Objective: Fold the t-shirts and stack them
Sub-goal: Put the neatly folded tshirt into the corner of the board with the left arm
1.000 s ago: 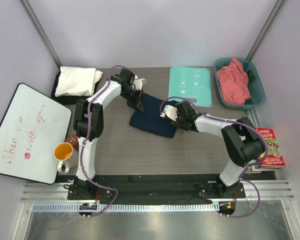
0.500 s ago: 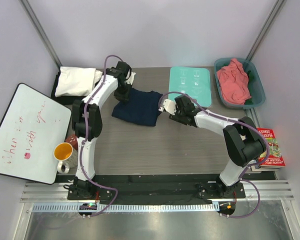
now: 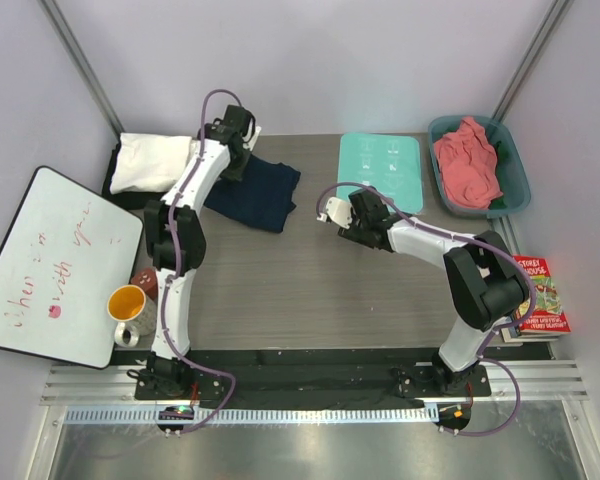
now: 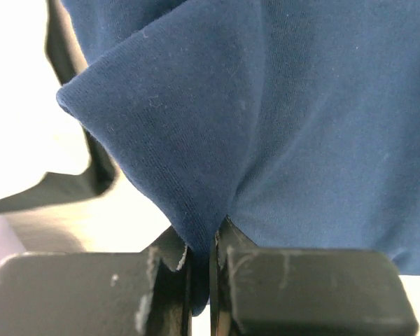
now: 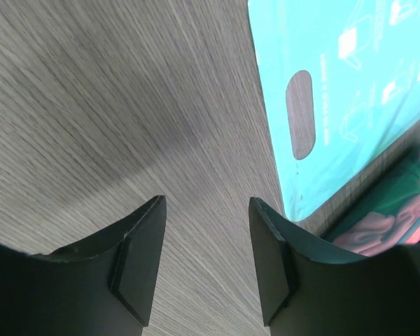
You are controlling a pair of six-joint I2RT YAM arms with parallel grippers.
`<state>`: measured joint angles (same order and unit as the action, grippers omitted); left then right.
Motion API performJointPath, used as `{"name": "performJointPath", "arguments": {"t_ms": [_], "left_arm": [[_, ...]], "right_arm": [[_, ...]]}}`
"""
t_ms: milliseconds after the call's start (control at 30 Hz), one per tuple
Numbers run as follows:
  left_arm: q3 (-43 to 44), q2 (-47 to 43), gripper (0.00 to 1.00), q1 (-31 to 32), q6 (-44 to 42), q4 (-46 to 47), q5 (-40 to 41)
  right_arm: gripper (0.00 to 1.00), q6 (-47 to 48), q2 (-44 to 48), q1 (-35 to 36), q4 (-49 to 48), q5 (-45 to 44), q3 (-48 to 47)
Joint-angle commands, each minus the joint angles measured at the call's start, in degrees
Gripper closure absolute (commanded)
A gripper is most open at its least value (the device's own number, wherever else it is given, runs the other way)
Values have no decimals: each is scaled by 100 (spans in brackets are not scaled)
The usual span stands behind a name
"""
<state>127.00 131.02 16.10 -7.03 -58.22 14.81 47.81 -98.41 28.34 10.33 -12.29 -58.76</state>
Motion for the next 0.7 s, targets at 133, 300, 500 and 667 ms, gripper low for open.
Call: {"name": "performJointPath", "arguments": {"t_ms": [133,300,500,667], "left_arm": [[1265,511,100,-405,-1160,187,250],[1662,644,100,-660,-1485,381,523],[1451,416,100,-1117,-1232,1012,681],[1415,196,100,-1433,-1248,1567,795]], "right_arm": [[44,132,112,-12,-242,-19,-206],[44,167,234,-12,-277,-45,-118],[44,193,428,-12,-286,-71,40],[43,211,533,-12,-294,-98,84]]}}
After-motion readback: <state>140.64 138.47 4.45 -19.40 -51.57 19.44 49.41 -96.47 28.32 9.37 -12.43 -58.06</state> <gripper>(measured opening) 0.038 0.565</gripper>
